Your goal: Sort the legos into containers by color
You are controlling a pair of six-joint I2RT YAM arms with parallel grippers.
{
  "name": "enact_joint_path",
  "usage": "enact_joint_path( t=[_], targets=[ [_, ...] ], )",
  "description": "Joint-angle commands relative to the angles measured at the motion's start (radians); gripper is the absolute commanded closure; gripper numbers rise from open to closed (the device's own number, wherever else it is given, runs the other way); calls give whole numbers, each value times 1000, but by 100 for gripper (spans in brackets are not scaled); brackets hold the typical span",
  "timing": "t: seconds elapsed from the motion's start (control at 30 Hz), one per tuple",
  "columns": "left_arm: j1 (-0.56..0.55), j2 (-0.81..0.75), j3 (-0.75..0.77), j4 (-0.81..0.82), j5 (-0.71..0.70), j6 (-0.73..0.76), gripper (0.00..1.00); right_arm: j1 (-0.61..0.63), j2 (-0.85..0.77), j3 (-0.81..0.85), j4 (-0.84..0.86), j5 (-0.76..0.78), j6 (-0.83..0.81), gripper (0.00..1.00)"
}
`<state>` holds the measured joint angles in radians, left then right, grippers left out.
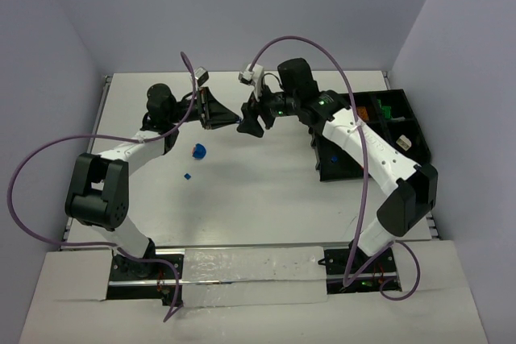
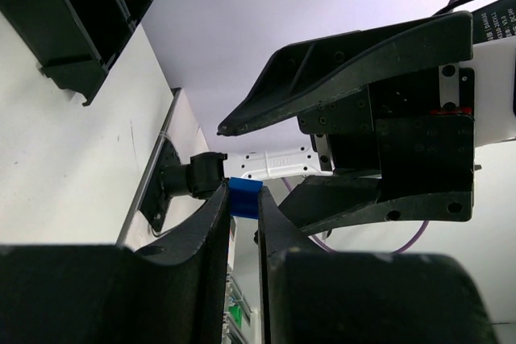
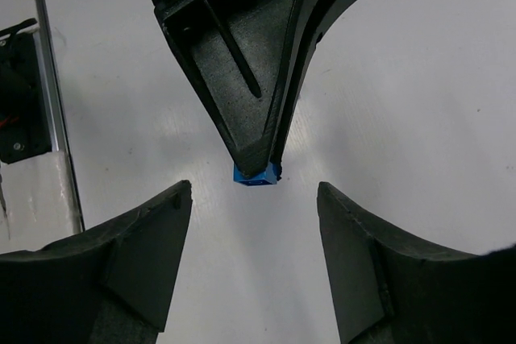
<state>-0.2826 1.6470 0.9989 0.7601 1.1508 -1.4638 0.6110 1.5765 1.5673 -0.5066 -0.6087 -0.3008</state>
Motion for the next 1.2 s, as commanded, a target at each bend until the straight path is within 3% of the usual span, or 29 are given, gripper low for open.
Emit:
enact_joint_path(
  t=[0.0,0.23,0.43,0.5,0.53,0.63,0.77,0.83,0.9,1.0,1.17],
  targets=[
    [-11,-9,13,36,15,0,100,21,23,56,47,16,-14,34],
    [-17,-12,16,36,13,-4,100,30,35,49,63,31,-28,55],
    [-20,-15,8,-2,13,24,97,32,17,29,81,32,-29,90],
    [-18,-16,12,-47,12,65,83,32,9,26,81,30,-29,100],
    [-16,-17,18,-96,12,103,75,32,6,24,80,31,-30,100],
    [6,-26,39,-220,-1,196,38,30,-11,5,64,44,-43,100],
    [83,-47,124,-529,-81,494,16,13,-62,-55,27,63,-67,100],
    [114,-55,150,-668,-115,575,15,-4,-86,-82,7,67,-73,100],
    [171,-78,232,-919,-238,833,14,-57,-141,-160,-13,98,-89,100],
    [166,-136,290,-1151,-486,1139,14,-165,-206,-276,-51,136,-104,100],
    [166,-237,172,-1252,-754,1516,15,-376,-274,-416,-119,280,-161,100]
  ],
)
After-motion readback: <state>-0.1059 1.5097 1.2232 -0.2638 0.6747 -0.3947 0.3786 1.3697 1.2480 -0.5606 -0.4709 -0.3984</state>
